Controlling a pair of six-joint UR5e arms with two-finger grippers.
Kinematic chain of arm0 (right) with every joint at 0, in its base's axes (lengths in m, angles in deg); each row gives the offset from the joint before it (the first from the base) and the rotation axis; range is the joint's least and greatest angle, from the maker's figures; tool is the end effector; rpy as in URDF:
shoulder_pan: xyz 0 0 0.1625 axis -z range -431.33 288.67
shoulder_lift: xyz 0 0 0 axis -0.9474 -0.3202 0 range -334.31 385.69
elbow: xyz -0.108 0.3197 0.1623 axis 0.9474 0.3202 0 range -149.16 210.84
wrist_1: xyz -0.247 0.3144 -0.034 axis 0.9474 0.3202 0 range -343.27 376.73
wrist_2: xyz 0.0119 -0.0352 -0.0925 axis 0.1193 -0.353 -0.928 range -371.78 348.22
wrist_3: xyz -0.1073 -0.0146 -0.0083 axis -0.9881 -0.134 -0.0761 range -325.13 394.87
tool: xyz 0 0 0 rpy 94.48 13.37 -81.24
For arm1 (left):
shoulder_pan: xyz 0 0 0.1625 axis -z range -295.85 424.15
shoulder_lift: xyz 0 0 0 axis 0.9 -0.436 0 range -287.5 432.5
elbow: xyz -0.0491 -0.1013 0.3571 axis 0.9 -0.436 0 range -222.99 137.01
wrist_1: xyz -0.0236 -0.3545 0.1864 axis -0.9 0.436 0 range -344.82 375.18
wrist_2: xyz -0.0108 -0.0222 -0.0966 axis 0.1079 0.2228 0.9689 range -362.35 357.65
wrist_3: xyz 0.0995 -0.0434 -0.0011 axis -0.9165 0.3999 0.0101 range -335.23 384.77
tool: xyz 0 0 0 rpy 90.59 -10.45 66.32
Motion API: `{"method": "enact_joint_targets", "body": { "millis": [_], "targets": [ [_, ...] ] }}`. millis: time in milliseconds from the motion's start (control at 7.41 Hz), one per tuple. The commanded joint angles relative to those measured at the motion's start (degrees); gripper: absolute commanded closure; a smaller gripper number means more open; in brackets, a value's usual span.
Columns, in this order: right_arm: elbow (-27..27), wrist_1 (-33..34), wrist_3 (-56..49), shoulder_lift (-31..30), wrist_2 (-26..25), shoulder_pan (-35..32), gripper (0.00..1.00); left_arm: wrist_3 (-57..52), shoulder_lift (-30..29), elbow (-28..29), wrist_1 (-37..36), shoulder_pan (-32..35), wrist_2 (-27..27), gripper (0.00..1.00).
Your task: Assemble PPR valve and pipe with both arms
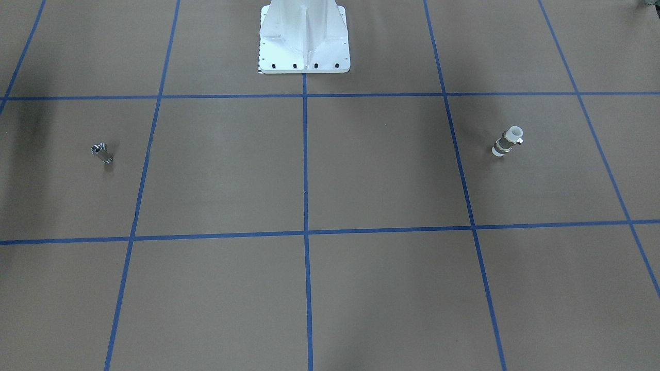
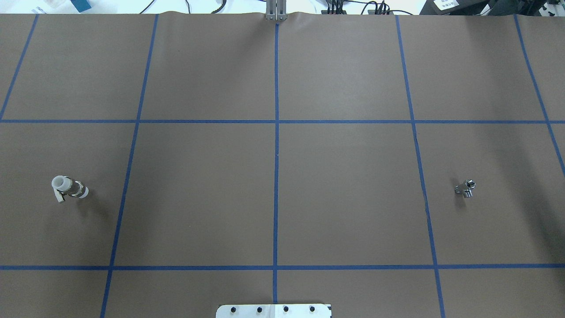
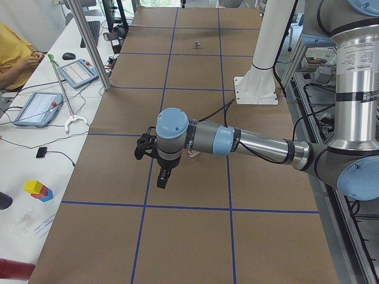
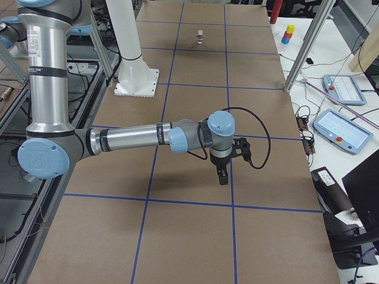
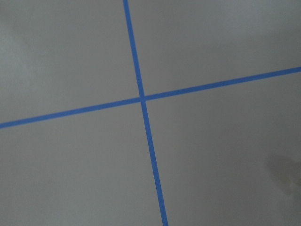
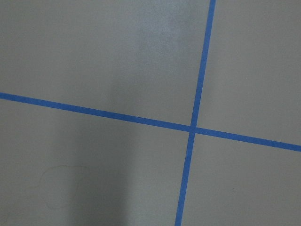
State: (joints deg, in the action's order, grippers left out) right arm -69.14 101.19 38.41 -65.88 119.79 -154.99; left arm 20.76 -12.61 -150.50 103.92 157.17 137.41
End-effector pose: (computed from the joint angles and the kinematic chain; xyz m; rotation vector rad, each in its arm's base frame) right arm 0.0078 -0.4844 0.5363 0.1696 -0.7396 -0.1347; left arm -0.0739 -0.4457 0.5020 0.2384 0.8526 0.1023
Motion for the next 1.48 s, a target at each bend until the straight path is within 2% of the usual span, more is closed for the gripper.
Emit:
{"method": "enact_joint_targets", "body": {
  "millis": [0,270,405,674,809,944,1214,1349],
  "targets": [
    [0.0,-0.6,0.1,0.0,0.2,0.6,0.00,7.0,1.3,-0.1,10.3,-2.0,4.3,0.00],
    [0.0,-0.6,0.1,0.0,0.3,0.8,0.00,20.3,2.9,-0.4,20.1,-10.3,-1.3,0.00],
    [0.0,-0.6,0.1,0.0,0.3,0.8,0.00,22.5,2.8,-0.5,20.7,-14.9,-3.9,0.00],
    [0.1,-0.6,0.1,0.0,0.2,0.8,0.00,29.7,2.7,-2.5,20.7,-22.6,-4.6,0.00],
    [0.1,-0.6,0.1,0.0,0.2,0.8,0.00,33.2,2.6,-3.3,20.7,-27.8,-7.4,0.00],
    [0.2,-0.6,0.0,0.0,0.2,0.8,0.00,37.6,2.3,-4.4,20.6,-32.9,-12.4,0.00],
    [0.2,-0.6,0.0,0.0,0.2,0.8,0.00,45.4,0.1,-4.5,20.5,-40.8,-15.6,0.00],
    [0.3,-0.6,0.0,0.0,0.1,0.8,0.00,45.9,0.0,-3.8,20.2,-43.2,-17.9,0.00]
  ]
}}
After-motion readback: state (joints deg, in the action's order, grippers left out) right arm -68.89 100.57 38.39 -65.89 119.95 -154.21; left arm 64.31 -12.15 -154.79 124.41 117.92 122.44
